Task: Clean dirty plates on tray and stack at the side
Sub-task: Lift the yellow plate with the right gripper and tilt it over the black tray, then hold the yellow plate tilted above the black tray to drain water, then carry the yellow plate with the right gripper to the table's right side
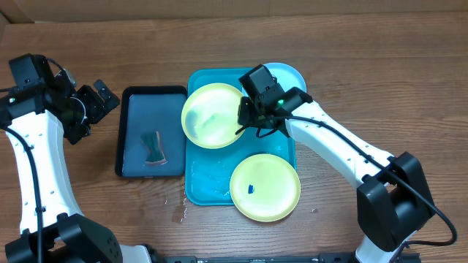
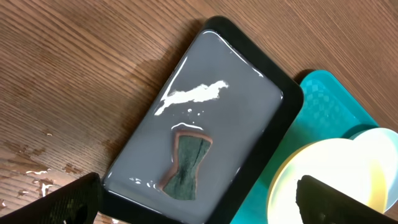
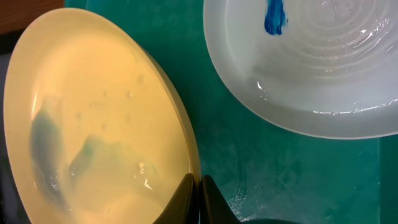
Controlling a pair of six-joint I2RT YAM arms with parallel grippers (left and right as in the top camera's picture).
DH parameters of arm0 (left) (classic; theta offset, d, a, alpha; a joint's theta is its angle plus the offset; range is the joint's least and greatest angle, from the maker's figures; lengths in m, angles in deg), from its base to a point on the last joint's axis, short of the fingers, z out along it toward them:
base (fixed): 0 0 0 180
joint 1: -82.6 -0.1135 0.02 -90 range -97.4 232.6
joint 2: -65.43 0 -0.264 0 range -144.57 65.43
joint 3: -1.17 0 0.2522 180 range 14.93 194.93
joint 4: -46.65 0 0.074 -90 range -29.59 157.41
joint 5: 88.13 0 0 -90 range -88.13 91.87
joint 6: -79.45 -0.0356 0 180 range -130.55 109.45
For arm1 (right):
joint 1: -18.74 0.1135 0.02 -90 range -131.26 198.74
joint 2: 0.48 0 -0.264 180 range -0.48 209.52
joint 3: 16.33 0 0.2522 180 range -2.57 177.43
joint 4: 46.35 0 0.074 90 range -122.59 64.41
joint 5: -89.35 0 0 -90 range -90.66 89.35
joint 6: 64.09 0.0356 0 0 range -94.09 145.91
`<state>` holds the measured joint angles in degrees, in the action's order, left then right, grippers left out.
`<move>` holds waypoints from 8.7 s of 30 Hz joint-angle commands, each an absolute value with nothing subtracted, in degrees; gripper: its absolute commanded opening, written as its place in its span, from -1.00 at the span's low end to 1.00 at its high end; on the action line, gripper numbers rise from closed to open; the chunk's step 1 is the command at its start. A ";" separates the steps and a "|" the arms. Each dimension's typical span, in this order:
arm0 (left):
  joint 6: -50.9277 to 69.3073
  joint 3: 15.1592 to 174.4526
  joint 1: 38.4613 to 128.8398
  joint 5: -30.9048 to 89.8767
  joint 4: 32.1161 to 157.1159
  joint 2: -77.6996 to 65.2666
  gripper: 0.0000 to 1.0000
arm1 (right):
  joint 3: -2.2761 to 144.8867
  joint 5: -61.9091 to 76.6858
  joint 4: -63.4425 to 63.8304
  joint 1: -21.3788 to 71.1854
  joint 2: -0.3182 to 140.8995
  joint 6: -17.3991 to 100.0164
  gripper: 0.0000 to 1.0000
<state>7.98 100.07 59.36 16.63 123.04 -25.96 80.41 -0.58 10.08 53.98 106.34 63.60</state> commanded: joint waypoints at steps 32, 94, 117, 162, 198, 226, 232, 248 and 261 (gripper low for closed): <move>8.79 100.90 59.38 16.28 123.17 -25.59 0.99 | 85.89 -10.61 -19.68 66.09 116.07 62.82 -0.92; 8.79 100.90 59.38 16.28 123.17 -25.59 1.00 | 85.92 -29.10 -80.18 73.76 116.33 -21.31 -0.92; 8.79 100.90 59.38 16.28 123.17 -25.59 1.00 | 85.92 -28.93 -81.41 74.18 116.33 -21.31 -0.92; 8.79 100.90 59.38 16.28 123.17 -25.59 1.00 | 85.92 -28.95 -81.37 74.18 116.33 -21.27 -0.92; 8.79 100.90 59.38 16.28 123.17 -25.59 1.00 | 85.89 -37.95 -67.46 74.07 116.33 6.23 -0.92; 8.79 100.90 59.38 16.28 123.17 -25.59 0.99 | 85.89 -38.11 -65.50 74.14 116.22 4.44 -0.92; 8.79 100.90 59.38 16.28 123.17 -25.59 0.99 | 85.89 -38.06 -65.98 74.29 116.22 4.44 -0.92; 8.79 100.90 59.38 16.28 123.17 -25.59 1.00 | 85.89 -38.09 -65.93 74.18 116.22 4.44 -0.92; 8.79 100.90 59.38 16.28 123.17 -25.59 0.99 | 85.89 -38.11 -65.93 74.00 116.22 4.44 -0.92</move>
